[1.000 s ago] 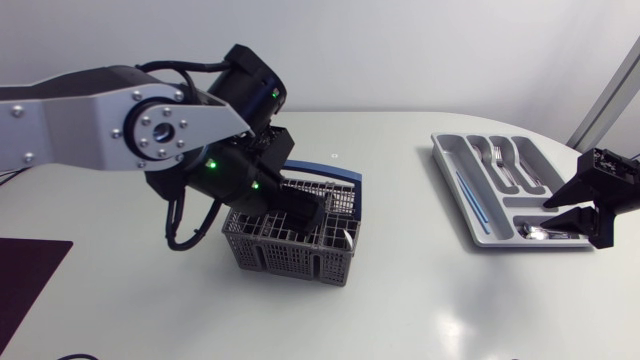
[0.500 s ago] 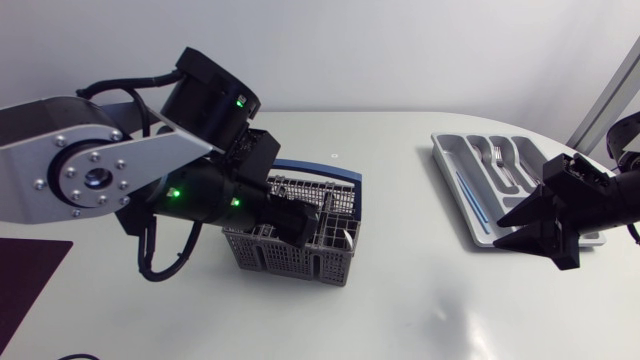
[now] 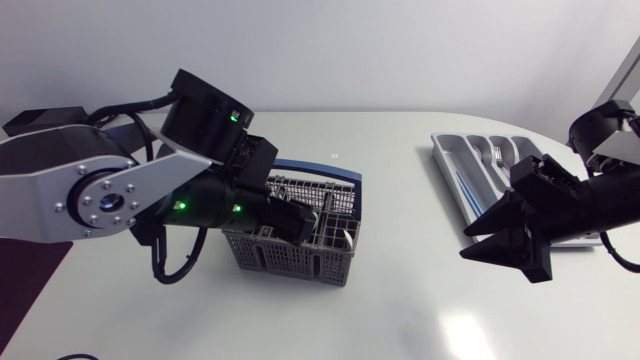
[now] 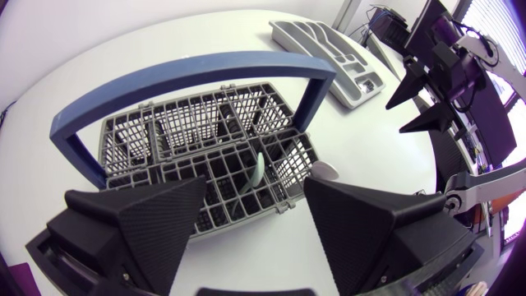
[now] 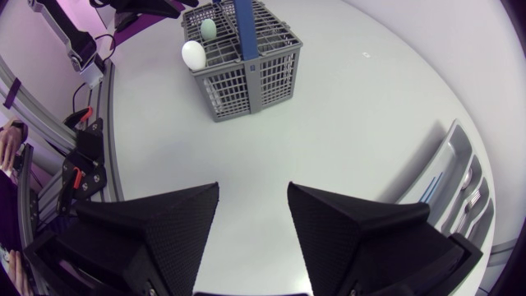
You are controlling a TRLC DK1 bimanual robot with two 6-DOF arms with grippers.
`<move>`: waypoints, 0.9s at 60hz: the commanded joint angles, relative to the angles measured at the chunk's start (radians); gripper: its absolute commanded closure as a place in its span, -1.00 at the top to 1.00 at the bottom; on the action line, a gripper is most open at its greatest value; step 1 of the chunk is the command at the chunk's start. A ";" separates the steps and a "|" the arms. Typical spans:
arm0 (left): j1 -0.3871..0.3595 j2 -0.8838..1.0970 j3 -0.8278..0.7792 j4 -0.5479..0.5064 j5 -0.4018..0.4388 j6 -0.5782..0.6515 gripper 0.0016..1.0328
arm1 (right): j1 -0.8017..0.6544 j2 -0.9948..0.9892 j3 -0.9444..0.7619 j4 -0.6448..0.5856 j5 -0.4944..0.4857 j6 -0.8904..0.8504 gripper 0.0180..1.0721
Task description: Unload the cutlery basket into the drawer organizer.
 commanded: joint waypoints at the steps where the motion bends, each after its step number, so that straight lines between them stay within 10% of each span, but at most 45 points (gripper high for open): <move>1: 0.005 0.030 -0.011 0.011 -0.001 0.037 0.57 | 0.023 -0.003 -0.024 0.011 -0.002 0.046 0.19; 54: 0.003 0.165 0.006 0.164 0.012 0.082 0.23 | 0.158 0.040 -0.037 0.131 0.023 0.173 0.19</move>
